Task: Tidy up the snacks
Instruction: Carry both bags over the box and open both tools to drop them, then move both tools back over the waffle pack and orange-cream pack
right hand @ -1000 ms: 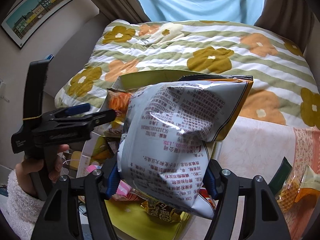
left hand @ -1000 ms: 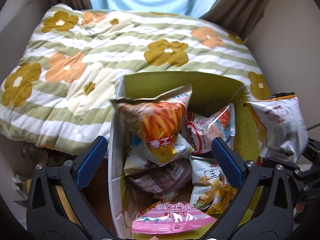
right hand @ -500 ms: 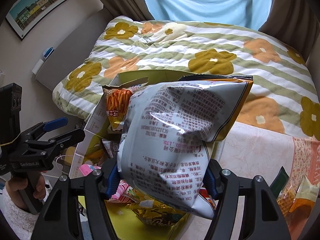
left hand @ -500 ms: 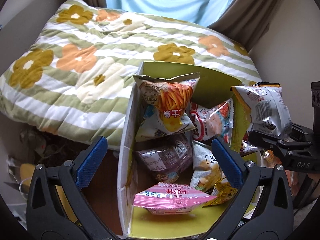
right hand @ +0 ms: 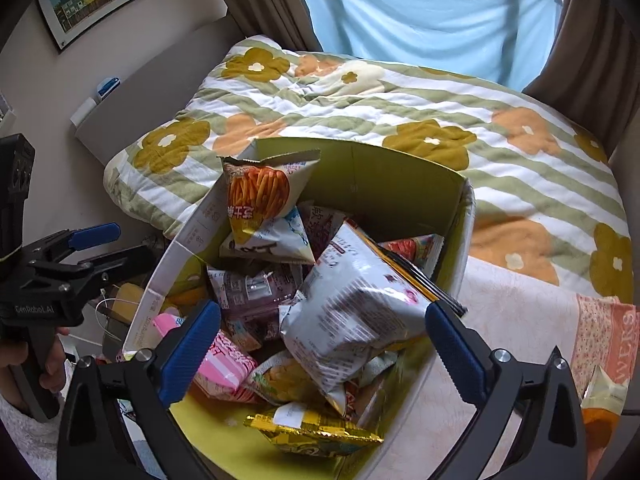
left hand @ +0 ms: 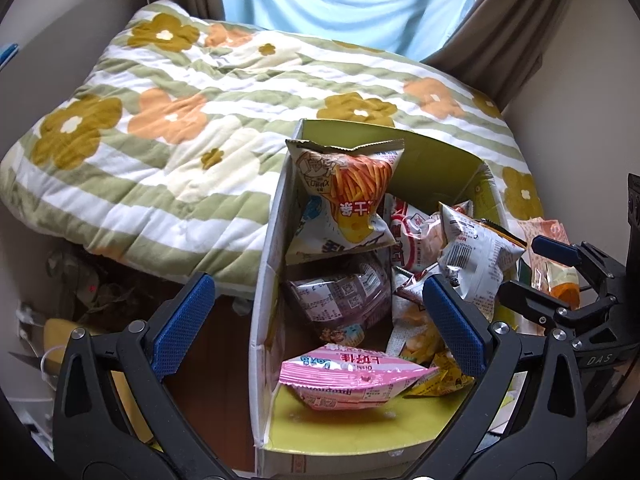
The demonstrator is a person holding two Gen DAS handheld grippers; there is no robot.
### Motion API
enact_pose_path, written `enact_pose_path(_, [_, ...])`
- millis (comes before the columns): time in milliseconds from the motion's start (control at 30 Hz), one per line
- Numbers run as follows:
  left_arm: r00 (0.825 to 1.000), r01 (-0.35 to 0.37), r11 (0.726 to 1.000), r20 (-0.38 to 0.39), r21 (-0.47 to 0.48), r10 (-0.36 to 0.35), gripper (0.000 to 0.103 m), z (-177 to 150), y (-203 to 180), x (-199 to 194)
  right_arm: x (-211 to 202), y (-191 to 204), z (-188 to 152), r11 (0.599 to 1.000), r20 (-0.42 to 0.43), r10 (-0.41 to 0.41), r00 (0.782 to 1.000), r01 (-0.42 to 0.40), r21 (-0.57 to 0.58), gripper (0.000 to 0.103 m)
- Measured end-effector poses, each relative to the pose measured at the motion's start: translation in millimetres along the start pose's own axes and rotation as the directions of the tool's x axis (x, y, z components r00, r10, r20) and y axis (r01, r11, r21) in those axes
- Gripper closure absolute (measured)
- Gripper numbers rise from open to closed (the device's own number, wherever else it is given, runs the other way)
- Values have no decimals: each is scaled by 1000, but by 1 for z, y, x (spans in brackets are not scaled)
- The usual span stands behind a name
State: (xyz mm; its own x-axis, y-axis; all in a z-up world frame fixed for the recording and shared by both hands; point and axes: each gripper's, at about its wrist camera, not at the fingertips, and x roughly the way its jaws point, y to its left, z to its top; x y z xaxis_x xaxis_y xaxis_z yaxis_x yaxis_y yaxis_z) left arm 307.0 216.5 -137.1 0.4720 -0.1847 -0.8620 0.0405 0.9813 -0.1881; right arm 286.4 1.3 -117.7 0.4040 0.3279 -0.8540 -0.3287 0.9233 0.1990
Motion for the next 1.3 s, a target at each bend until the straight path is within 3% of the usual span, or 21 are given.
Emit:
enact_pose_path(433, [996,80,994,28,81,-82,0,-8,-23,-17,-55,4,-19,992,121,-68,990,53,117,1])
enact_pose_path(700, [985,155,974,43,165,-165,0,-6,-61,-25,-102,-13,-40,971,173,-172,970,137,198,1])
enact_pose_path(1067, [978,186,942,41,281,-205,0,-15,-159,-31,-161,-89,-88,942,176,-274,946,228,245,1])
enact_pose_path(1300, [980,181,941,24,286,-196,0,-37,-246,-16,-188,-164,-113,949,125,-299,946,281,143,1])
